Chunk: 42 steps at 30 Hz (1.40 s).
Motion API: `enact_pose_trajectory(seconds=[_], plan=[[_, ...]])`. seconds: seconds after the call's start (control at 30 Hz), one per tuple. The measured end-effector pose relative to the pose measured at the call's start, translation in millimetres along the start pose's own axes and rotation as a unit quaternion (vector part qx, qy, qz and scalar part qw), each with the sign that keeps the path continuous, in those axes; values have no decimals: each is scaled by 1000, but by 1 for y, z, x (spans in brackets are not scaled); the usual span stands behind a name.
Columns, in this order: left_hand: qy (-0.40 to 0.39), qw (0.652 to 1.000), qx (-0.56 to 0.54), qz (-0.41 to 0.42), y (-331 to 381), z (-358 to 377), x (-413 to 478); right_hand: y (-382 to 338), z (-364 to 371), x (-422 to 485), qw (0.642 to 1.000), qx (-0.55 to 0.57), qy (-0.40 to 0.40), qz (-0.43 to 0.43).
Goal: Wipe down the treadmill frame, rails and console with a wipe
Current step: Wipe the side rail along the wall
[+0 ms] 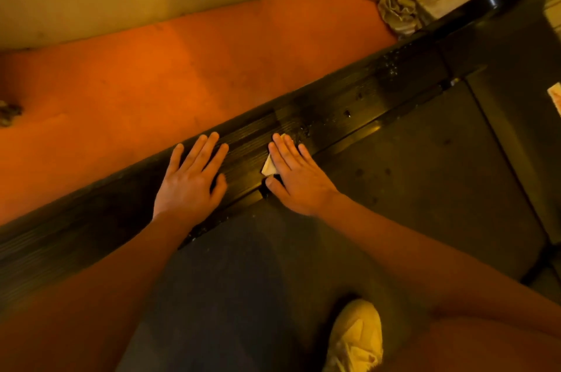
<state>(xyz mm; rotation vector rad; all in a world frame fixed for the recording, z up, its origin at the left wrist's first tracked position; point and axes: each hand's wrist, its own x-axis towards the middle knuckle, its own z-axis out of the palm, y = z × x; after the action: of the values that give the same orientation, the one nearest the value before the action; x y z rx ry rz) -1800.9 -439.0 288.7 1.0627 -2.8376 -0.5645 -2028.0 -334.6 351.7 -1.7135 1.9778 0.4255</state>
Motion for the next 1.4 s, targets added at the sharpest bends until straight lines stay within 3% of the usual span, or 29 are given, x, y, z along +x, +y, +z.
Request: enact_pose_trajectory(seconds=[0.2, 0.57, 0.87, 1.1, 1.4], plan=[[53, 999, -2, -4, -6, 11, 3, 1, 15, 5, 998, 16, 57, -1], [35, 999, -5, -40, 1, 11, 2, 19, -19, 68, 993, -1, 90, -75], [91, 970, -30, -224, 51, 26, 6, 17, 20, 8, 993, 8, 97, -71], [87, 969, -9, -231, 53, 26, 6, 17, -8, 50, 987, -25, 118, -105], [102, 968, -1, -229, 56, 28, 6, 33, 16, 13, 989, 0, 110, -103]])
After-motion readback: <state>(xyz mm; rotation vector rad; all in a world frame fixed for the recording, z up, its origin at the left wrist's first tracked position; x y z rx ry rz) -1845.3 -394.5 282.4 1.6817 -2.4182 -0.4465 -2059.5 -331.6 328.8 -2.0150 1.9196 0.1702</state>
